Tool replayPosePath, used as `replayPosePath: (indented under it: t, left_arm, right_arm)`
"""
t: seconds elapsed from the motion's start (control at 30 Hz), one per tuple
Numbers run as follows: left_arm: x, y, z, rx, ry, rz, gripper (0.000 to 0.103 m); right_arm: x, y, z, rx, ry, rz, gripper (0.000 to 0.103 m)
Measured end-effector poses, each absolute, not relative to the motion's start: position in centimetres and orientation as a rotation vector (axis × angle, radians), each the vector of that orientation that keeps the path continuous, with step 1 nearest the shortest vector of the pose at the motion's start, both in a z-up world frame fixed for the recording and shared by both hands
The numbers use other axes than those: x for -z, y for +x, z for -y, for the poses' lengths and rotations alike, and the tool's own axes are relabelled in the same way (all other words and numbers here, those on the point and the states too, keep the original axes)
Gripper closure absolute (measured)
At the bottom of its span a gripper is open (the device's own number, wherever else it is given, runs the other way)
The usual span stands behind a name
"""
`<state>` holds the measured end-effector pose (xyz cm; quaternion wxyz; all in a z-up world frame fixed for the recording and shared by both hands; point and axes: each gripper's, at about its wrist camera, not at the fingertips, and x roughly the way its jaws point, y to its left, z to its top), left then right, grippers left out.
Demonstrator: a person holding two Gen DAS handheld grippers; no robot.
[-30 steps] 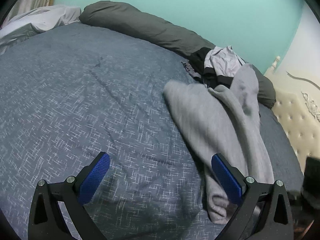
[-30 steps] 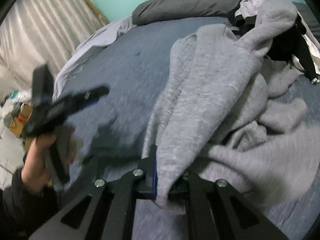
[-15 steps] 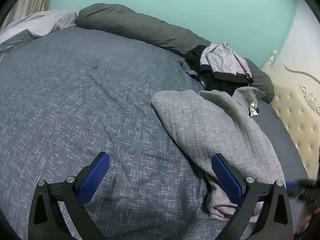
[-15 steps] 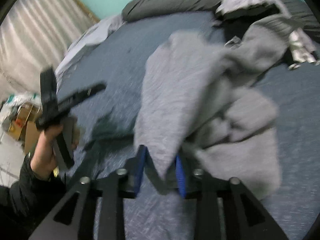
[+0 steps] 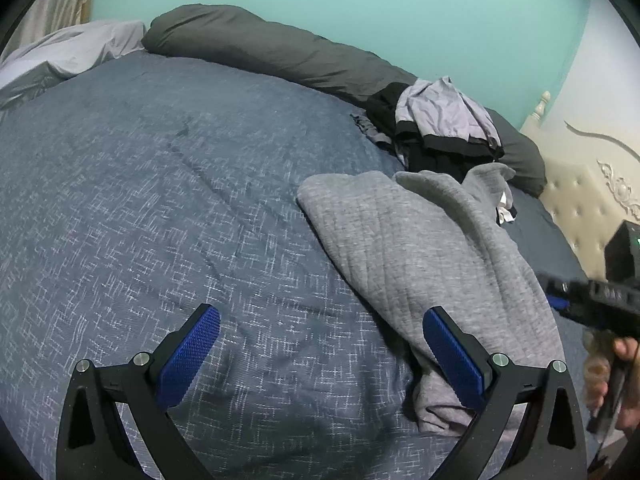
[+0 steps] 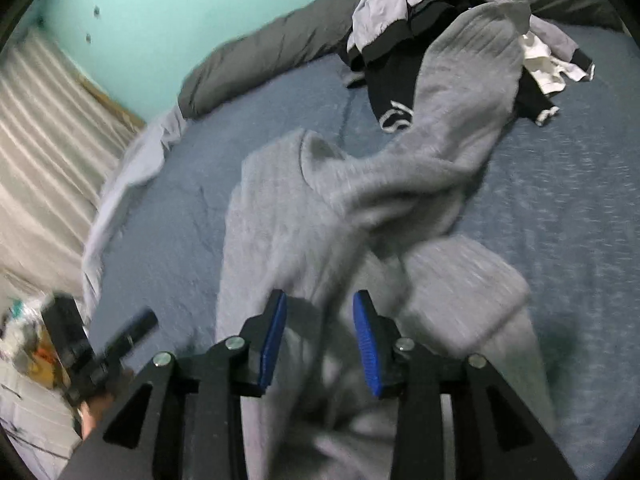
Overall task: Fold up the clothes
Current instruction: 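Drag the grey sweatshirt away from the dark garments with the right gripper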
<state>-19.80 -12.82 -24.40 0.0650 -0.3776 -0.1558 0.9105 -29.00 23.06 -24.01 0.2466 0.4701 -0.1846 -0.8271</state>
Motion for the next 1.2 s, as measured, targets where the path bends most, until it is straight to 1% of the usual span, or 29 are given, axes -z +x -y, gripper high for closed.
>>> replayPosePath:
  t: [0.07, 0.23, 0.3, 0.33, 0.37, 0.4, 0.43, 0.5, 0.63, 0.77, 0.87, 0.9, 0.93, 1.03, 1.07, 1.1, 1.13, 1.2]
  left_arm:
    - [24.5, -19.8, 13.0, -2.749, -1.141, 0.469, 0.0]
    - [24.6, -19.8, 13.6, -2.753, -1.141, 0.474, 0.0]
    - [24.6, -19.8, 14.0, -2.756, -1.143, 0.483, 0.0]
    - [24.6, -19.9, 14.1, -2.756, -1.143, 0.49, 0.0]
    - [24.6, -19.9, 14.2, -2.758, -1.144, 0.497, 0.0]
    - [24.6, -19.9, 14.3, -2.758, -1.144, 0.5, 0.0]
    - [24.6, -19.9, 14.3, -2.758, -1.145, 0.504, 0.0]
    - [24.6, -19.8, 14.4, -2.761, -1.144, 0.501, 0.0]
    - [24.4, -19.8, 15.1, -2.778, -1.138, 0.517, 0.0]
    - [23.9, -19.7, 16.7, -2.819, -1.112, 0.567, 0.0]
    - [23.8, -19.6, 17.9, -2.845, -1.098, 0.611, 0.0]
    - [23.9, -19.6, 18.2, -2.848, -1.101, 0.621, 0.0]
    - [23.9, -19.6, 18.6, -2.851, -1.104, 0.631, 0.0]
    - [24.0, -19.6, 18.9, -2.852, -1.106, 0.647, 0.0]
    - [24.0, -19.6, 19.0, -2.851, -1.107, 0.652, 0.0]
    - [24.0, -19.6, 19.1, -2.851, -1.107, 0.657, 0.0]
    - [23.9, -19.7, 19.0, -2.848, -1.104, 0.655, 0.0]
    - [23.8, -19.7, 18.8, -2.843, -1.095, 0.65, 0.0]
  right_arm:
    - [23.8, -30.3, -23.8, 2.295, 1.247, 0.596, 0.052]
    - [25.2, -33.8, -23.9, 2.26, 1.353, 0.683, 0.051]
    - [25.0, -34.2, -23.5, 2.262, 1.315, 0.673, 0.051]
    - [24.8, -34.4, -23.2, 2.267, 1.286, 0.663, 0.054]
    - [24.5, -34.5, -22.7, 2.274, 1.263, 0.649, 0.068]
    - [24.2, -34.6, -22.4, 2.281, 1.253, 0.635, 0.078]
    - [23.9, -34.7, -21.9, 2.282, 1.24, 0.616, 0.082]
    - [23.2, -34.7, -20.8, 2.278, 1.209, 0.577, 0.094]
    - [20.2, -33.6, -16.6, 2.247, 1.072, 0.405, 0.096]
    - [17.4, -31.6, -11.4, 2.087, 0.979, 0.322, 0.097]
    - [18.2, -30.3, -6.7, 1.927, 1.068, 0.25, 0.097]
    - [18.5, -29.8, -5.7, 1.908, 1.089, 0.216, 0.094]
    - [19.1, -29.5, -5.0, 1.876, 1.122, 0.211, 0.094]
    - [20.4, -28.9, -5.5, 1.817, 1.199, 0.284, 0.09]
    - [20.4, -28.5, -6.1, 1.814, 1.205, 0.302, 0.082]
    - [20.3, -28.2, -7.0, 1.836, 1.201, 0.298, 0.066]
    - [20.1, -27.8, -7.9, 1.864, 1.195, 0.288, 0.061]
    - [19.7, -26.8, -10.0, 1.937, 1.173, 0.263, 0.06]
